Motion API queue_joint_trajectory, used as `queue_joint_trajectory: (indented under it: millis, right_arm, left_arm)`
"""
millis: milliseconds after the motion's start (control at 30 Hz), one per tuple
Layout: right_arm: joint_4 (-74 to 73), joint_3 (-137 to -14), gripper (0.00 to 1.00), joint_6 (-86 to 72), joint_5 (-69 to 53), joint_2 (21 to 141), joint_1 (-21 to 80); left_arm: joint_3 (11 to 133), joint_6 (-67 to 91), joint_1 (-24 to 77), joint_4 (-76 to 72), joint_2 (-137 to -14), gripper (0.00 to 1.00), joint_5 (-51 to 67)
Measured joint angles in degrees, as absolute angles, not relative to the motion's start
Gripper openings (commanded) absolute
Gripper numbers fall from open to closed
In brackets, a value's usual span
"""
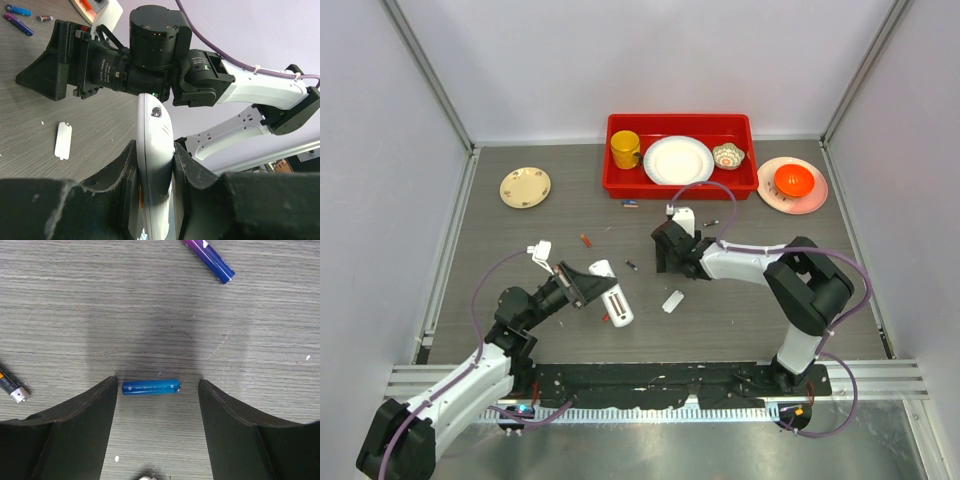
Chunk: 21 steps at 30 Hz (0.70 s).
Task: Load the batteries into the remote control
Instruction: Pick up the battery from the center of the board.
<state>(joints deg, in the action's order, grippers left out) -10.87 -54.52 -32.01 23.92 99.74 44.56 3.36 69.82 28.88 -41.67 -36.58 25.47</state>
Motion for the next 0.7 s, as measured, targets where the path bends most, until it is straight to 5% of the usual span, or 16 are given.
queue_joint_trajectory:
  millis: [333,700]
  right_arm:
    - [-10.83,-55.44,0.6,-31.55,24.36,100.66,44.95]
    - [-10.11,-54.89,0.25,-31.48,24.36,100.36,44.95]
  left_arm:
    - [2.96,69.82,28.88,-41.04,-34.74,0.0,25.45]
    - [2.94,69.8,28.88,-40.34,-34.81,0.01,25.02]
